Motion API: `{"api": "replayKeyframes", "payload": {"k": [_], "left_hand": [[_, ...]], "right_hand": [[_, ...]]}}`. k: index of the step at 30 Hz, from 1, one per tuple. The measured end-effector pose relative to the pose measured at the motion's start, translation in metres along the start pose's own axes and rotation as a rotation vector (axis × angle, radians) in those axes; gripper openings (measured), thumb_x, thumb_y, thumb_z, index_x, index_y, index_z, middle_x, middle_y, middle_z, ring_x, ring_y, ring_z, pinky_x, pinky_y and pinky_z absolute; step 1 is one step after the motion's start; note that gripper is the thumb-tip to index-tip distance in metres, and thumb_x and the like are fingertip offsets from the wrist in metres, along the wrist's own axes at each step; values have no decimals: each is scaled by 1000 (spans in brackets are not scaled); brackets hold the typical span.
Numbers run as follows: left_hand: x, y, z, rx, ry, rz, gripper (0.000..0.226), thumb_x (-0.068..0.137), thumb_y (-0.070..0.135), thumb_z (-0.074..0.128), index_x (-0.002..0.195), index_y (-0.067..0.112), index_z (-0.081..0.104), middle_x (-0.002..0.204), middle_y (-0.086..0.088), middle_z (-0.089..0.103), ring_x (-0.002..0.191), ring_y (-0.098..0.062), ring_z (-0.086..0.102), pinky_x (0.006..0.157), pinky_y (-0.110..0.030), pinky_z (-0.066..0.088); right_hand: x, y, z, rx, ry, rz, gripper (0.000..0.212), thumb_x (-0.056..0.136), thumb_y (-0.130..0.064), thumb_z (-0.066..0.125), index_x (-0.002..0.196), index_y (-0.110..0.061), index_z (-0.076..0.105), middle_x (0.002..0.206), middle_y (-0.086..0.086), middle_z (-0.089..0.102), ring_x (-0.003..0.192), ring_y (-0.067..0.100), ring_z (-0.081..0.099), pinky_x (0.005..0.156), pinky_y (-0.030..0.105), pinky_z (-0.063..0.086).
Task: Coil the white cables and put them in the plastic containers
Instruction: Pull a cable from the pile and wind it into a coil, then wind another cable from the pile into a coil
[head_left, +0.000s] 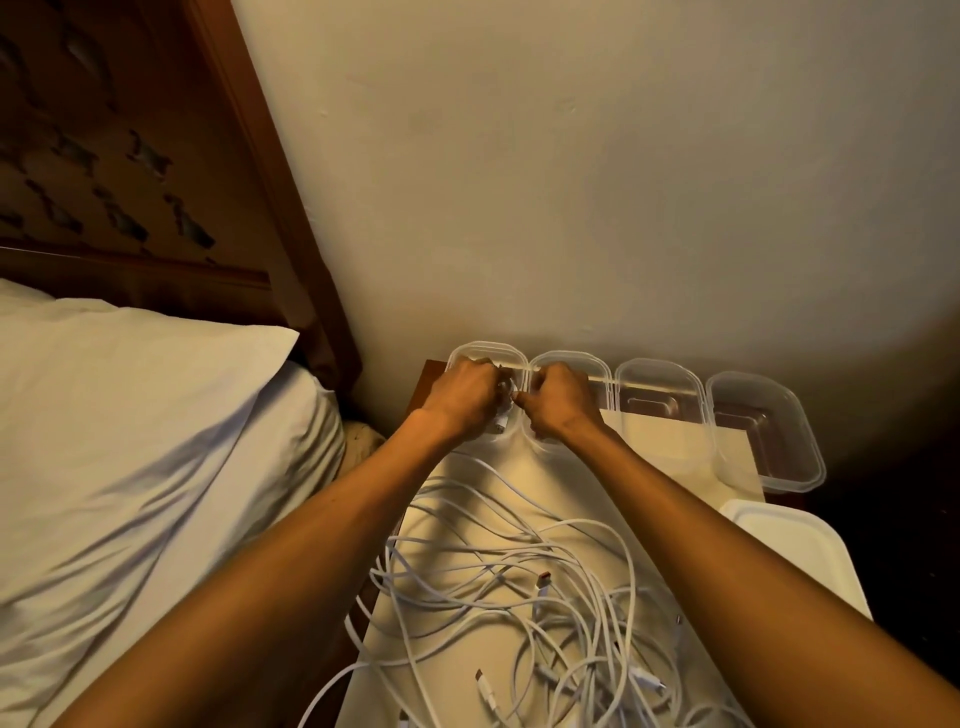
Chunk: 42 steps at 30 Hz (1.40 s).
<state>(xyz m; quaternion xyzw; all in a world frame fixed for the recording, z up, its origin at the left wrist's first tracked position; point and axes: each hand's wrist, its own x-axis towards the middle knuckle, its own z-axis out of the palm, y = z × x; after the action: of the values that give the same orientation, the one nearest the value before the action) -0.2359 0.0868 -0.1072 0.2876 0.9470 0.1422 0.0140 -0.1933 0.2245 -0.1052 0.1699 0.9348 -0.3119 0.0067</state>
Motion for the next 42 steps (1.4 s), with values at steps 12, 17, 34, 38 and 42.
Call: {"api": "replayKeyframes", "payload": {"k": [12, 17, 34, 38, 42], "left_hand": [[-64, 29, -71, -242, 256, -6, 24, 94, 28, 62, 116, 21, 68, 108, 1, 72, 94, -17, 66, 78, -36, 55], [-122, 46, -105, -295, 250, -5, 20, 92, 34, 63, 107, 25, 72, 97, 5, 75, 83, -12, 67, 74, -37, 57], [-214, 20, -92, 236, -194, 8, 17, 89, 28, 69, 106, 25, 73, 106, 5, 69, 108, -19, 52, 83, -41, 41], [-209, 32, -136, -39, -170, 65, 15, 88, 22, 71, 101, 17, 77, 95, 1, 73, 82, -13, 65, 73, -29, 54], [-211, 48, -187, -199, -6, 64, 16, 87, 18, 73, 101, 12, 78, 87, 1, 70, 68, 2, 56, 58, -6, 38]], "right_hand": [[-48, -9, -40, 13, 129, -136, 18, 90, -36, 58, 92, -21, 68, 98, 2, 70, 87, 27, 64, 78, 43, 56], [-99, -17, -74, 99, 14, -262, 10, 92, -21, 62, 88, -17, 70, 87, 2, 70, 77, 18, 64, 76, 40, 57], [-195, -45, -31, -157, -526, -333, 55, 83, -22, 77, 132, -9, 56, 126, 7, 64, 110, 23, 61, 95, 31, 49], [-204, -54, -43, -39, -510, -343, 48, 83, -30, 76, 124, -11, 62, 121, 4, 65, 107, 22, 62, 89, 30, 49], [-214, -62, -82, 110, -496, -333, 24, 95, -25, 62, 102, -4, 72, 95, 9, 75, 87, 18, 71, 80, 27, 56]]}}
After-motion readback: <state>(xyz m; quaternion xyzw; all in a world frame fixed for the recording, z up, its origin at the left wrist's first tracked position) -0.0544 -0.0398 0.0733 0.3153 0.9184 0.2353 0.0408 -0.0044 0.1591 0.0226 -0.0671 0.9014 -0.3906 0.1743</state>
